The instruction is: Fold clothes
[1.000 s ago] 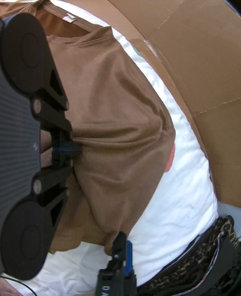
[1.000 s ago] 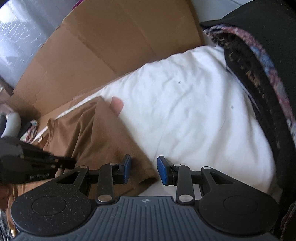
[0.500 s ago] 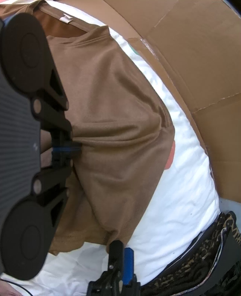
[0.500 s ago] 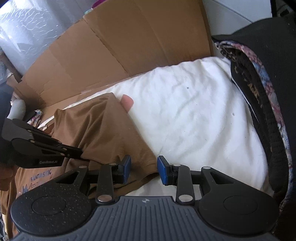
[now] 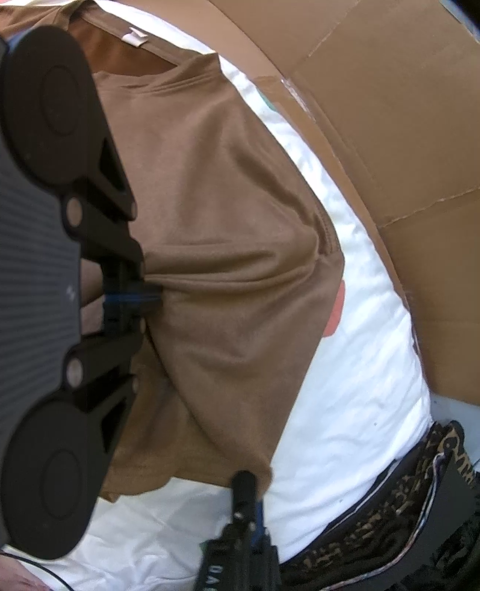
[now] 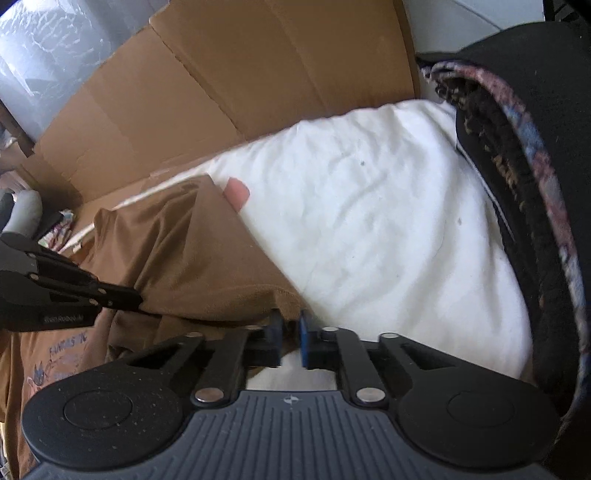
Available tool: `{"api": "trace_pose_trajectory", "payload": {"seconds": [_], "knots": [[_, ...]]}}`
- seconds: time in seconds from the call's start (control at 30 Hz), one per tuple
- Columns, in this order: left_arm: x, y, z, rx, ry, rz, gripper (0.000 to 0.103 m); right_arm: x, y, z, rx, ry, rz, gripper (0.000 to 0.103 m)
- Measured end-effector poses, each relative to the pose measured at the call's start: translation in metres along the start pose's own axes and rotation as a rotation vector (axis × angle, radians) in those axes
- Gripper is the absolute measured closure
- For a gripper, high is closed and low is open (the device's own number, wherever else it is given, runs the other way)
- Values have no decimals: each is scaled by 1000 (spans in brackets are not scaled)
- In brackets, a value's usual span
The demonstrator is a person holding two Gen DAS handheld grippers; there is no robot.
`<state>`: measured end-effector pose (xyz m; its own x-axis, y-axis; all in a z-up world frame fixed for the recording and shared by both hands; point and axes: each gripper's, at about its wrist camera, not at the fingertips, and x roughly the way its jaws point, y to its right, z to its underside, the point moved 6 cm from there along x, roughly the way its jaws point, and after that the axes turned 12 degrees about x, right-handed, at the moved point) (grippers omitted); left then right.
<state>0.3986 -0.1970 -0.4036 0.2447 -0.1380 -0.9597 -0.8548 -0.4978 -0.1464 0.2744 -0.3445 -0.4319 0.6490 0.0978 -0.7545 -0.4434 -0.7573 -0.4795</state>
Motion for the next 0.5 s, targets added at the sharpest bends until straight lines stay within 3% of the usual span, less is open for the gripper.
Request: {"api": "trace_pose_trajectory", "payload": {"seconds": [0.2,0.43,0.5], "knots": [[-7,2,-3,-21,38,59,102,-18,4,-24,-2,64,0,102],[-20,1,-12,-110,109,172,90,-32,8,-66,-40,138,40,102],[-22,1,-15,-118,115,172,89,-31,8,-76,-54,150,49,103]]}}
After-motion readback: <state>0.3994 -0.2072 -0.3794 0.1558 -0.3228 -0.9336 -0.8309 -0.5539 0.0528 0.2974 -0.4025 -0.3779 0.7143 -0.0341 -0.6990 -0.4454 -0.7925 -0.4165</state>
